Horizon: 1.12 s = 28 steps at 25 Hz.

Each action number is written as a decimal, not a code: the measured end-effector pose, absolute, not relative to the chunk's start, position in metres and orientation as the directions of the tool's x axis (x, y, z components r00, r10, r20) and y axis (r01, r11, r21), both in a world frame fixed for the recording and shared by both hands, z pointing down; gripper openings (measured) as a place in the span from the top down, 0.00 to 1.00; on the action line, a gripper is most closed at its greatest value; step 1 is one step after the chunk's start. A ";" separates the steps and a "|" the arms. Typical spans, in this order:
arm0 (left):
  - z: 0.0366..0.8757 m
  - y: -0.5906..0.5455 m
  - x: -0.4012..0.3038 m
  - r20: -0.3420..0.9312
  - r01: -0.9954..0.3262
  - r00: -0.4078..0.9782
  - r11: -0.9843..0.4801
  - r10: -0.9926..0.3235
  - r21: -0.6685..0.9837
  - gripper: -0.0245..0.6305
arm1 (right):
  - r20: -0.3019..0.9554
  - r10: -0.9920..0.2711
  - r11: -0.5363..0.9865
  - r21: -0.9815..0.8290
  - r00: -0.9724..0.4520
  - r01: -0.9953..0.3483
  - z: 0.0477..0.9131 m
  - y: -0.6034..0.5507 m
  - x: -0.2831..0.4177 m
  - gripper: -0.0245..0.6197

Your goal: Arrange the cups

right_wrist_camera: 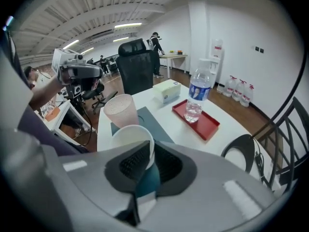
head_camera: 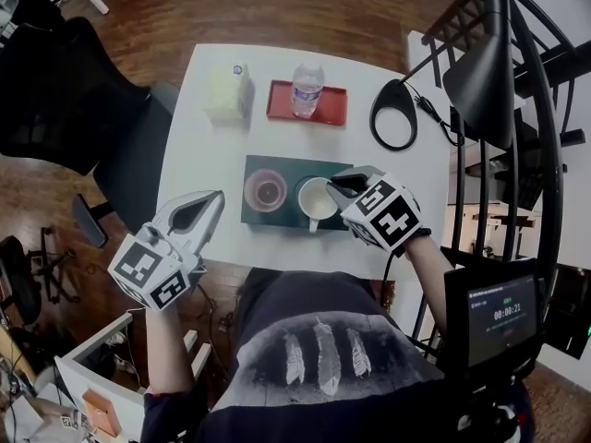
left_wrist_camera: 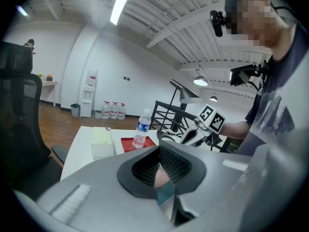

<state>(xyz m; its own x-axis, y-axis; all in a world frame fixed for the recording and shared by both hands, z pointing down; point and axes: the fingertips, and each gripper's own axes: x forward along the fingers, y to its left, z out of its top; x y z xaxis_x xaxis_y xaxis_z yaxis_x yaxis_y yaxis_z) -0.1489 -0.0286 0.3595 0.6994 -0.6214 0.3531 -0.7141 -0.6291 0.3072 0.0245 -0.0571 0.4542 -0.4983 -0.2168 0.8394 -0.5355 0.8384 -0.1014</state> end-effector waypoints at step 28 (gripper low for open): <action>0.366 -0.035 -0.150 0.351 -0.693 0.721 -0.639 -0.598 0.334 0.94 | 0.870 -0.173 0.981 0.112 -0.462 -0.157 0.460 -0.062 0.002 0.91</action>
